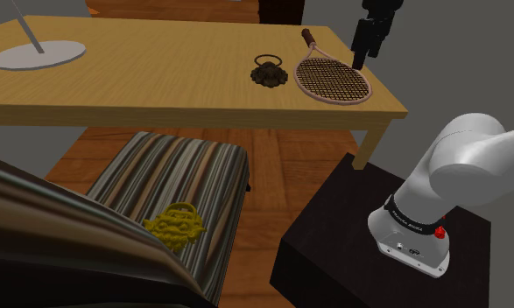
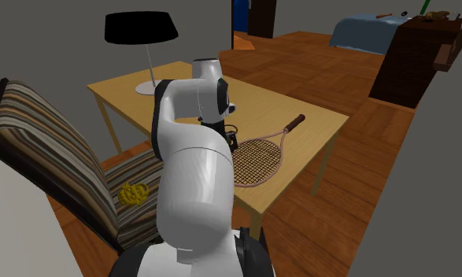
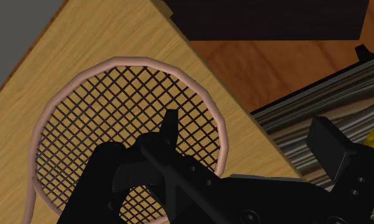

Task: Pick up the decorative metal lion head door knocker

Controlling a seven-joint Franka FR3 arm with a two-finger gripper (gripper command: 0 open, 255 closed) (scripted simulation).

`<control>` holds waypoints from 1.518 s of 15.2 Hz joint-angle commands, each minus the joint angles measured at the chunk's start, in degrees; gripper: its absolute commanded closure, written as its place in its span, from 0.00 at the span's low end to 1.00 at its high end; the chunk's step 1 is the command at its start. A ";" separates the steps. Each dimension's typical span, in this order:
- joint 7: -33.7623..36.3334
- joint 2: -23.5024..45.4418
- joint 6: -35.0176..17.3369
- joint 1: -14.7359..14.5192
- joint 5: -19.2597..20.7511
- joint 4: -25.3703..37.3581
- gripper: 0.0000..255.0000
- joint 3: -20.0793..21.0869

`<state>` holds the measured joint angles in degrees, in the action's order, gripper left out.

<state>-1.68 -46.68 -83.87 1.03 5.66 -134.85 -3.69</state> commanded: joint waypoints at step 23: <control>-9.04 47.86 -16.01 0.85 -6.54 34.53 0.00 -9.53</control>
<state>-10.15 -0.94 -99.56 1.64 -0.23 -102.17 -12.89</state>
